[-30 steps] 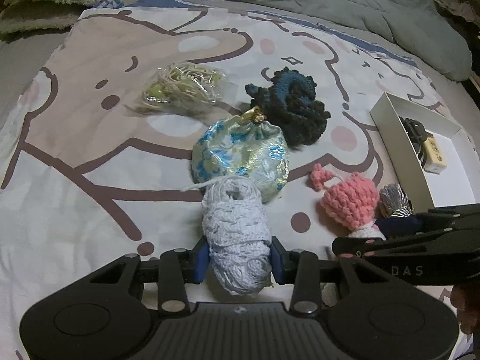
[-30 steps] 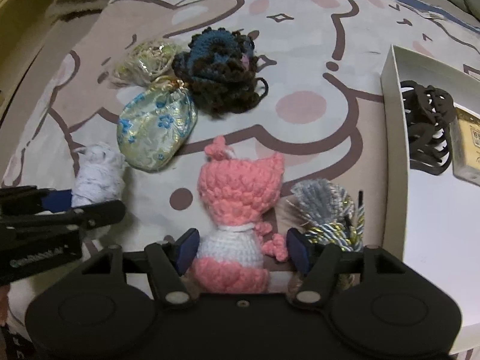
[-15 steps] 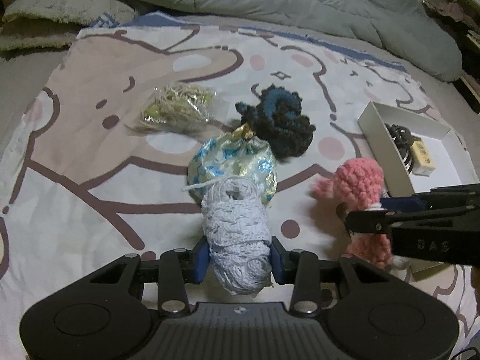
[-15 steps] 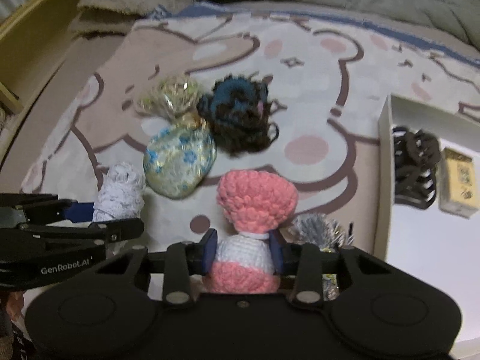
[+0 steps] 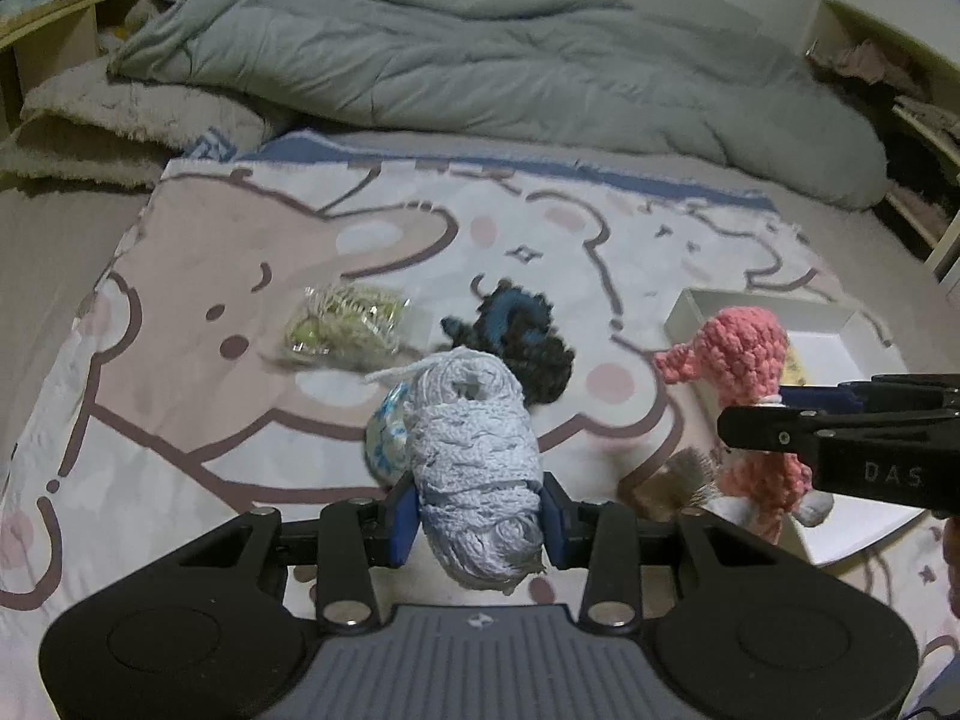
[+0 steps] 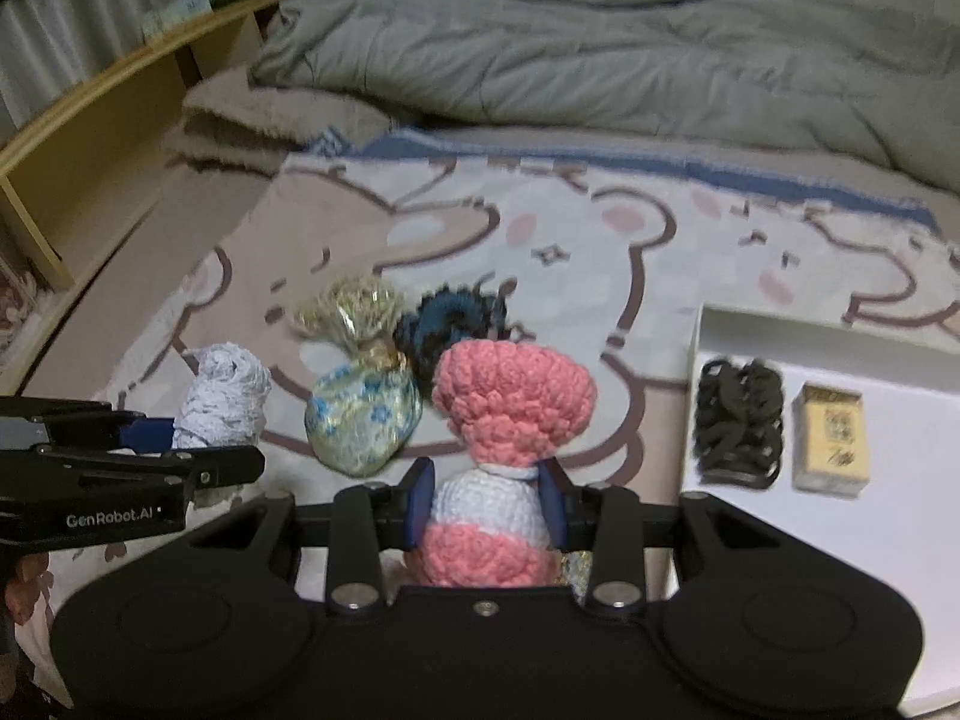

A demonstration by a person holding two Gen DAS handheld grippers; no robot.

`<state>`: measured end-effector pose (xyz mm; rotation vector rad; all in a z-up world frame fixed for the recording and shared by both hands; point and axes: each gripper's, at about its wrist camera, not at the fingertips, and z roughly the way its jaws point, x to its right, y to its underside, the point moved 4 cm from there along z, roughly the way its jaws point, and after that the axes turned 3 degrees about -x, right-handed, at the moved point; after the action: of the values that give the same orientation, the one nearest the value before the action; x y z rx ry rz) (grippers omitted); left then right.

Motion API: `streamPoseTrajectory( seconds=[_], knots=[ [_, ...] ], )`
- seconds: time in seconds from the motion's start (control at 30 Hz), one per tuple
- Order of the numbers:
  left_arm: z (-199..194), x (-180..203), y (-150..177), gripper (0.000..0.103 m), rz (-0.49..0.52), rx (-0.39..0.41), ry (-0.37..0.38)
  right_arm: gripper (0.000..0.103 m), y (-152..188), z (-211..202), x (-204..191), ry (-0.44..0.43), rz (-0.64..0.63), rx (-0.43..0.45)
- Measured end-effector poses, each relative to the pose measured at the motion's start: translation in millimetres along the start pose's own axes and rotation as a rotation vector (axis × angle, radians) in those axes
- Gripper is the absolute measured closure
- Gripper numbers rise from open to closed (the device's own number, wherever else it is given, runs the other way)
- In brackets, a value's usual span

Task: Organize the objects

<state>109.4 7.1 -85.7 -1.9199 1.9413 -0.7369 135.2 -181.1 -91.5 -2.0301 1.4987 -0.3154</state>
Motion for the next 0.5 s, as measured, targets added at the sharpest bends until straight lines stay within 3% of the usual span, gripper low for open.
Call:
streamPoseTrajectory(
  seconds=[0.5],
  knots=[
    [-42,16,-17,0.062,0.012,0.141,0.01,0.064,-3,-48,3,0.002,-0.006,0.154]
  ],
)
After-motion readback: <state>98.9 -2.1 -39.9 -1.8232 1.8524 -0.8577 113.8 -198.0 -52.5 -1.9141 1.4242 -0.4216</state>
